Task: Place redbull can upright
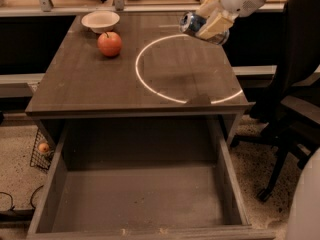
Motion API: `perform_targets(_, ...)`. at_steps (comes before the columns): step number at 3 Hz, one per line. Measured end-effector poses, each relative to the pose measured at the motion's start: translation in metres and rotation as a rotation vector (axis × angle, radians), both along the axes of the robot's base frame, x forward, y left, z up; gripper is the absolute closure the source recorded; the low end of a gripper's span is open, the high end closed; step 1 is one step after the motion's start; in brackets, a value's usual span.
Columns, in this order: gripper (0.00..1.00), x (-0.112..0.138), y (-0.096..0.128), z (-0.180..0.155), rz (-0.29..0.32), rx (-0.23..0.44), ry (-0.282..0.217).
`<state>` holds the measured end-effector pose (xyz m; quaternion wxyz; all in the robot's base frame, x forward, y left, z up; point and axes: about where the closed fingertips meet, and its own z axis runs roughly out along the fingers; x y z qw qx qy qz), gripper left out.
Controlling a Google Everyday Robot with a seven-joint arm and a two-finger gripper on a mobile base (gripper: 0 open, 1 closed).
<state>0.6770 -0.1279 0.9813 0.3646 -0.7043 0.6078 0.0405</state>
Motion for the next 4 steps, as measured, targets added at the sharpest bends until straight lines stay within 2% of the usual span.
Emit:
perform_targets(1, 1.0, -0.013, 0.005, 0.005, 0.001, 0.116, 0.017)
perform_targets(2, 1.0, -0.031, 0.022, 0.014, -0.019, 0.246, 0.003)
perform_targets(3, 1.0, -0.048, 0.036, 0.019, -0.05, 0.329, -0.011)
perform_targets(4, 1.0, -0.053, 0.049, 0.014, -0.048, 0.443, 0.0)
